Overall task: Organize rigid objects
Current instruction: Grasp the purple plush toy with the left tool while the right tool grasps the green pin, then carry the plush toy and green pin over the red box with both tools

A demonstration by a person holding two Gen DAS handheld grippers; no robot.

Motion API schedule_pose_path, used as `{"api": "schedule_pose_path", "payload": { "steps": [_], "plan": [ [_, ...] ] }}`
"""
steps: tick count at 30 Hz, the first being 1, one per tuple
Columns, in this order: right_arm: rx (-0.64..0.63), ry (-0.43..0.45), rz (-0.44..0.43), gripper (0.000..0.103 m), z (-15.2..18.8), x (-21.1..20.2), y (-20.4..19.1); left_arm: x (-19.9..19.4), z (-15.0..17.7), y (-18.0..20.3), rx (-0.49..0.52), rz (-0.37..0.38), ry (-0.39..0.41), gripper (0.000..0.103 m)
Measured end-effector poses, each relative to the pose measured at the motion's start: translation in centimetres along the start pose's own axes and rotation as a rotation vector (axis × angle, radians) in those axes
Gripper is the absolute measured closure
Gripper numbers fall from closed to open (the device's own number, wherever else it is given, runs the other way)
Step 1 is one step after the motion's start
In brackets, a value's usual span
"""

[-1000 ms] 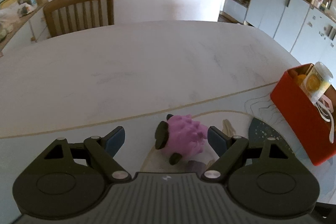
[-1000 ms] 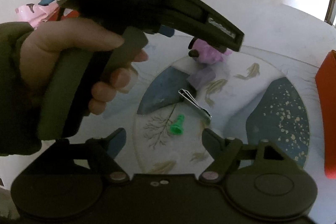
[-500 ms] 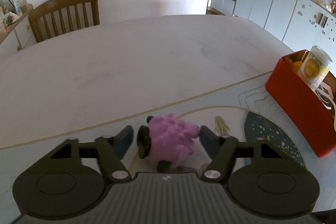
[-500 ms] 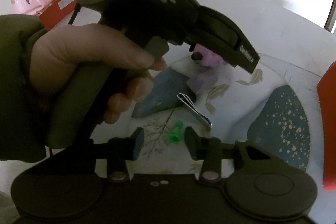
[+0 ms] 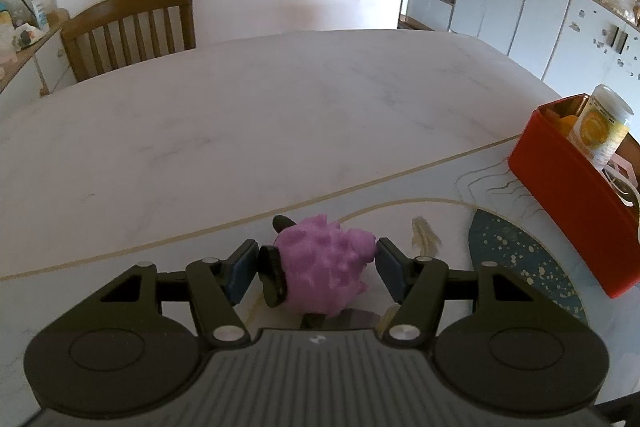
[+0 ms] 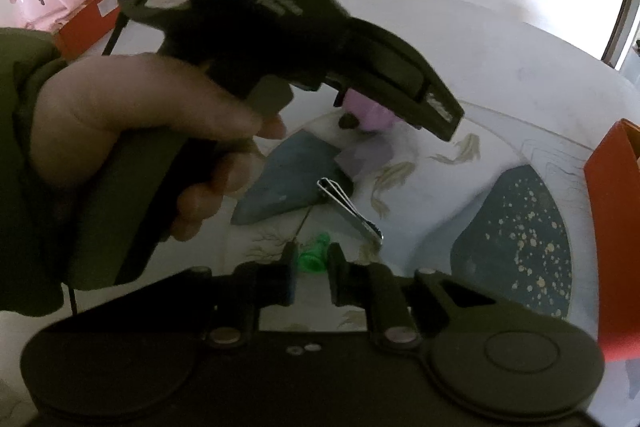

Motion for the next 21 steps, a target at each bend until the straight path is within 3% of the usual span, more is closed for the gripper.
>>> {"api": "schedule_pose_path", "payload": {
  "steps": [14,21],
  "plan": [
    [0.086,0.109,0.014,0.089,0.9,-7.4,2.2,-4.2,0.9,-2.8,-0.088,-0.032,-0.010,0.040],
    [0.094,0.163,0.027,0.089,1.7,-11.5,3.3,-7.8,0.7,-2.5,-0.111,-0.036,0.003,0.040]
  ]
}}
Point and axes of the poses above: each gripper's, at about its wrist camera, not at the fingertips, and x roughly the way its jaws point, y to its right, z to its underside, the point moved 4 cm from there along x, roughly the way its jaws point, and after that the axes turned 13 degrees about -z, right-handed, at the moved point
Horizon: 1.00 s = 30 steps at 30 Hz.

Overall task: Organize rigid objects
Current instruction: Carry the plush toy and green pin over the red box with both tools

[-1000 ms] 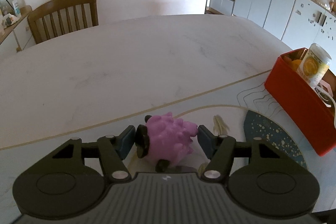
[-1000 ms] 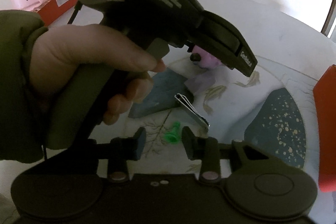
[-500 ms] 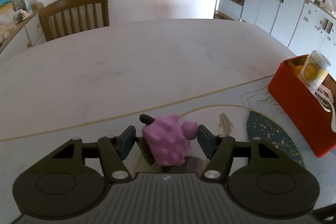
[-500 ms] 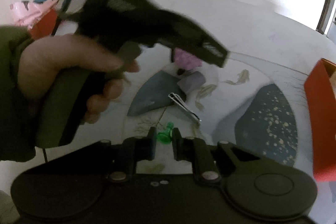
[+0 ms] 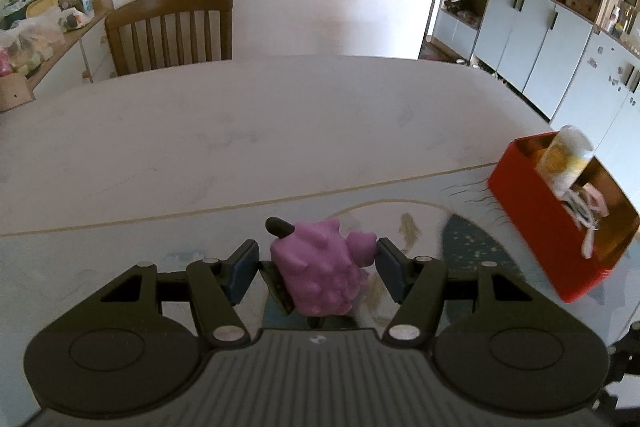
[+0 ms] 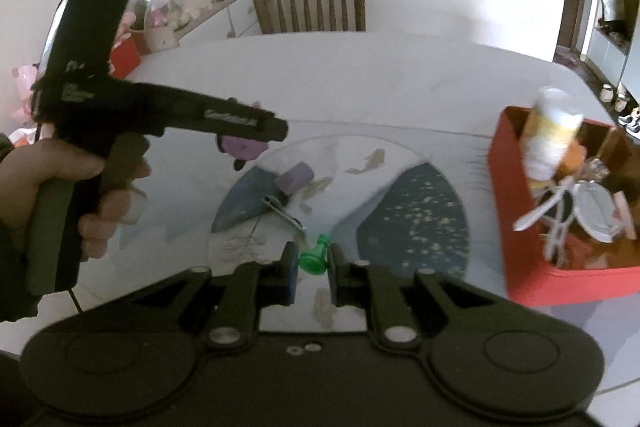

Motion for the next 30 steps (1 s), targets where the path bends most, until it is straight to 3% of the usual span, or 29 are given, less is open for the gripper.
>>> {"api": "schedule_pose_path", "payload": {
  "steps": [13,22,30],
  "plan": [
    [0.002,0.094,0.032,0.089,-0.6,-5.6,4.7,-6.6,-0.5,4.0,0.000,0.048,0.028,0.040],
    [0.009,0.130,0.055,0.089,-0.7,-8.7,9.8,-9.3,-1.7,9.9,0.028,0.101,0.058,0.040],
    [0.014,0.129,0.077,0.089,-0.3,-10.6,14.8,-9.4,-2.3,16.2,0.068,0.142,0.056,0.040]
  ]
}}
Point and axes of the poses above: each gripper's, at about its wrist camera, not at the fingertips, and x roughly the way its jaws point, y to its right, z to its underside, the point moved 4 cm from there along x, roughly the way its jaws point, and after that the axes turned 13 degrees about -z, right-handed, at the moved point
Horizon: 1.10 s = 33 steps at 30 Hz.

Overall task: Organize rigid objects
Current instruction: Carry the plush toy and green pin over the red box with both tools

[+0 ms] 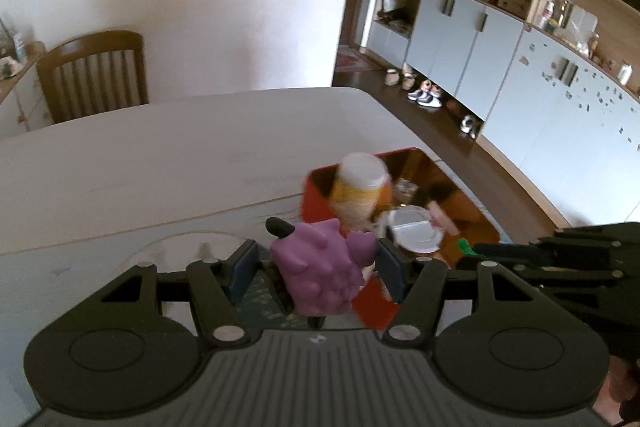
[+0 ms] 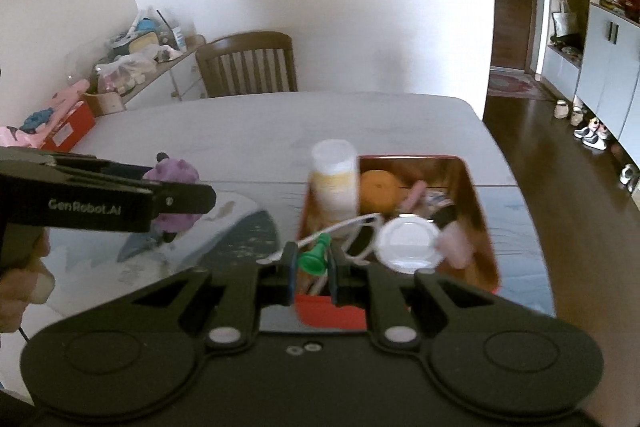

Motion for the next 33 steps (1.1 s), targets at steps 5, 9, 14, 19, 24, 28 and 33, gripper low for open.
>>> {"api": "schedule_pose_path", "payload": {
  "steps": [5,9,14,19,24,28,33],
  "plan": [
    [-0.007,-0.010,0.017,0.089,0.1,-0.2,3.1,1.3,-0.9,3.7,0.024,0.022,-0.010,0.040],
    [-0.016,-0.023,0.028,0.089,0.2,-0.1,5.2,2.7,-2.1,6.6,0.043,0.031,-0.011,0.040],
    [-0.039,-0.051,0.044,0.089,0.5,0.6,7.6,4.7,-3.4,9.8,0.072,0.035,-0.020,0.040],
    [-0.034,-0.086,0.033,0.089,0.5,1.8,9.7,6.7,-4.8,12.8,0.114,0.038,-0.016,0.040],
    [-0.061,-0.130,0.008,0.089,0.5,3.1,10.0,9.7,-5.7,15.0,0.158,0.004,-0.031,0.040],
    [-0.058,-0.169,-0.001,0.089,0.7,4.2,10.7,11.9,-6.0,15.3,0.162,-0.021,-0.046,0.040],
    [-0.084,-0.212,-0.011,0.089,1.3,5.4,10.9,14.4,-6.0,15.6,0.167,-0.057,-0.070,0.039]
  ]
}}
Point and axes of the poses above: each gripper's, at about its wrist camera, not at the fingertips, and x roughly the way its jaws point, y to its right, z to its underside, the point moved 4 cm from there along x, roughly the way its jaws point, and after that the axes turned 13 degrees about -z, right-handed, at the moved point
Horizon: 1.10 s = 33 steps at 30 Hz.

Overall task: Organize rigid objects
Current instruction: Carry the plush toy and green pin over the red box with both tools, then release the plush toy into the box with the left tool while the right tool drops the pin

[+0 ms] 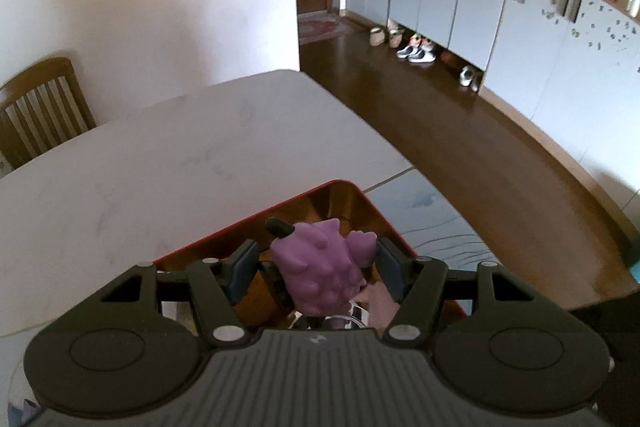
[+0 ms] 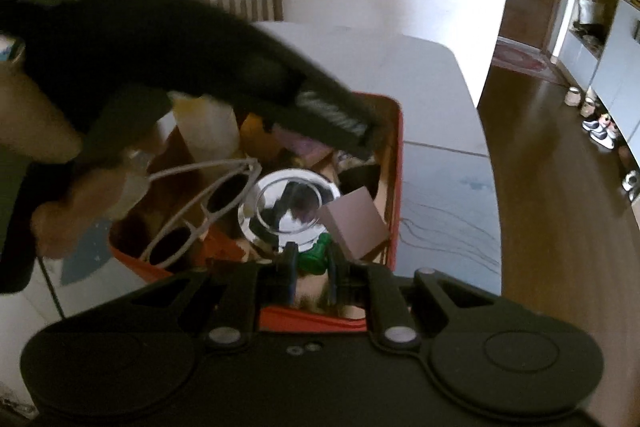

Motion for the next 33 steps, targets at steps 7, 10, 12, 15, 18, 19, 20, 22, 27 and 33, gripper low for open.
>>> {"api": "schedule_pose_path", "payload": {
  "steps": [7,10,12,15,18,19,20,22,27,33],
  "plan": [
    [-0.010,-0.019,-0.002,0.089,0.0,0.9,0.2,0.9,-0.6,1.4,0.059,-0.028,0.023,0.039],
    [-0.010,-0.022,-0.001,0.089,0.0,0.9,0.2,1.1,-0.6,2.1,0.097,-0.043,0.032,0.039],
    [-0.012,-0.019,0.002,0.086,0.1,0.9,0.4,1.2,-0.5,2.3,0.116,-0.061,0.041,0.039],
    [-0.008,-0.013,0.007,0.085,0.1,0.8,0.5,1.3,-0.3,2.7,0.149,-0.081,0.055,0.039],
    [-0.003,-0.003,0.009,0.081,0.1,0.6,0.3,1.3,0.0,3.2,0.178,-0.106,0.066,0.039],
    [0.001,-0.002,0.007,0.081,0.1,0.6,0.4,1.2,0.2,3.1,0.183,-0.107,0.068,0.039],
    [0.006,-0.001,0.005,0.080,0.1,0.5,0.4,1.2,0.2,3.2,0.181,-0.109,0.070,0.039],
    [0.015,0.004,0.002,0.078,0.1,0.4,0.5,1.0,0.3,3.0,0.165,-0.109,0.071,0.038],
    [0.042,0.019,-0.007,0.071,0.2,-0.3,0.5,0.4,0.5,2.5,0.151,-0.096,0.071,0.038],
    [0.073,0.045,-0.015,0.064,0.2,-1.3,0.3,-0.5,0.2,1.5,0.097,-0.067,0.075,0.038]
  ]
}}
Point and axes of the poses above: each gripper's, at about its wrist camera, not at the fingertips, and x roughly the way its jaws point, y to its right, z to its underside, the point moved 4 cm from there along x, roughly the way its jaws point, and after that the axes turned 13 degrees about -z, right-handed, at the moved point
